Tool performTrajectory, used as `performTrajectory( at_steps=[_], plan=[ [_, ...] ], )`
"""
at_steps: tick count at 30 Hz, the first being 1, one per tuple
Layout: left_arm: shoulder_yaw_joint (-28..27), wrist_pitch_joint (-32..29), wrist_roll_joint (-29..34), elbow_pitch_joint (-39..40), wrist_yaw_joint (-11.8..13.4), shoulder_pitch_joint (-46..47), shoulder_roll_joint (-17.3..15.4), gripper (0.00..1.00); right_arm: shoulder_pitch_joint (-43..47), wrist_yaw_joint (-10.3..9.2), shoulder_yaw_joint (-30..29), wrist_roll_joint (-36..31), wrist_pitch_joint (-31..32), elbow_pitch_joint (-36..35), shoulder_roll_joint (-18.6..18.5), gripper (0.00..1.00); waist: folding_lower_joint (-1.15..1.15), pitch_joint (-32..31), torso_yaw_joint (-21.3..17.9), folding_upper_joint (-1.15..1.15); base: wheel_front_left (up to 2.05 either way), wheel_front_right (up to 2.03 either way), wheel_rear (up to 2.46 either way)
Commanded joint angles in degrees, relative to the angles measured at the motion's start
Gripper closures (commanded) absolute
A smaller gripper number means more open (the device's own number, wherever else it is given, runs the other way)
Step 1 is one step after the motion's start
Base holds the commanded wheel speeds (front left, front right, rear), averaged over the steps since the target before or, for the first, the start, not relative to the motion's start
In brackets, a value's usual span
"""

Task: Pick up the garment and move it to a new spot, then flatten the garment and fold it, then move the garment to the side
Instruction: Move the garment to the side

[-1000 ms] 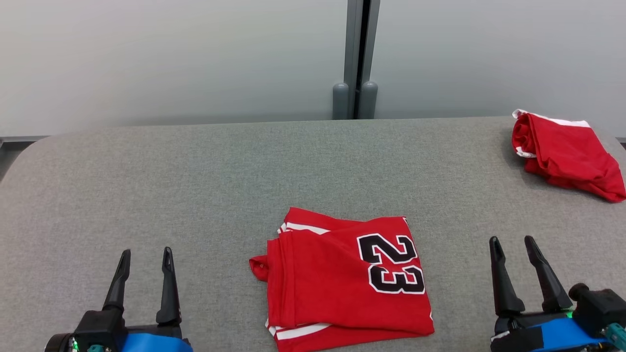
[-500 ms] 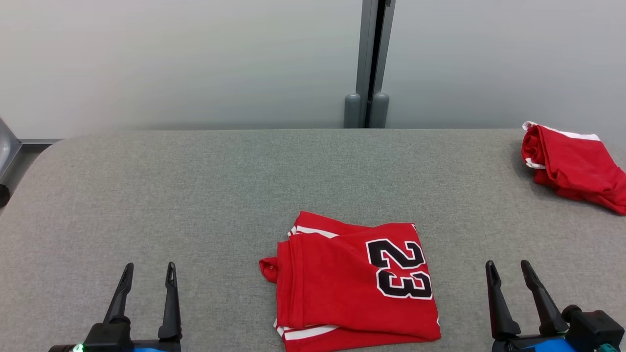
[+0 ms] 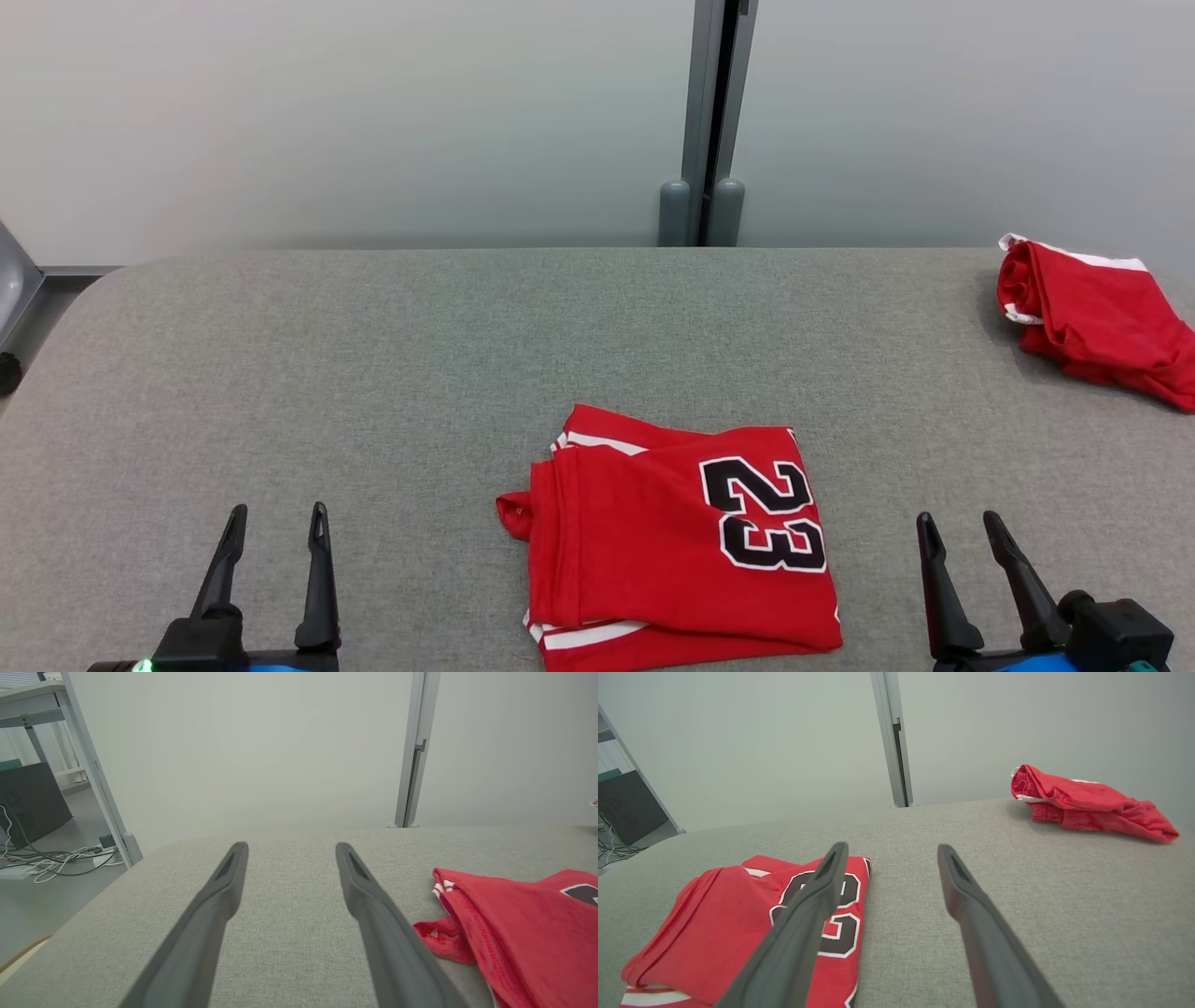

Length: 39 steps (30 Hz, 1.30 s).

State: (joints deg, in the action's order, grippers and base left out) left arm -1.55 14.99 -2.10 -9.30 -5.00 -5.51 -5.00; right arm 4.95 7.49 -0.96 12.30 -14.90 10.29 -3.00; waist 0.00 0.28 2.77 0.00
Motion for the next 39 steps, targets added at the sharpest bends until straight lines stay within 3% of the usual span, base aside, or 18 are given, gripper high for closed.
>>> performTrajectory(
  at_steps=[1,10,20,31,39],
  plan=[
    [-0.23,0.24,-0.16,-0.07,0.41,0.42,-0.16,0.00,0.02,0.01,-0.04,-0.23,0.02,0.24,0.05,0.00,0.00,-0.05,-0.02,0.00,0.00,0.00,0.00],
    [-0.33,0.24,-0.36,-0.06,0.70,0.29,-0.32,0.00,-2.42,0.01,0.48,-0.31,1.41,1.19,0.09,0.00,0.00,-0.15,-0.22,0.00,0.00,0.00,0.00],
    [0.32,0.24,-0.47,0.10,0.68,2.45,-0.37,0.00,-13.33,0.01,3.47,-1.23,6.29,3.41,-0.97,0.00,0.00,1.61,0.69,0.00,0.00,0.00,0.00],
    [1.33,0.25,-0.79,-0.35,0.55,3.88,0.05,0.00,-19.41,0.01,3.78,-1.70,11.75,15.22,-0.70,0.00,0.00,3.88,3.23,0.00,0.00,0.00,0.00],
    [1.90,0.25,-0.90,-0.57,0.51,5.13,0.37,0.00,-21.05,0.01,3.94,-2.30,10.48,23.95,-0.41,0.00,0.00,5.75,4.61,0.00,0.00,0.00,0.00]
  ],
)
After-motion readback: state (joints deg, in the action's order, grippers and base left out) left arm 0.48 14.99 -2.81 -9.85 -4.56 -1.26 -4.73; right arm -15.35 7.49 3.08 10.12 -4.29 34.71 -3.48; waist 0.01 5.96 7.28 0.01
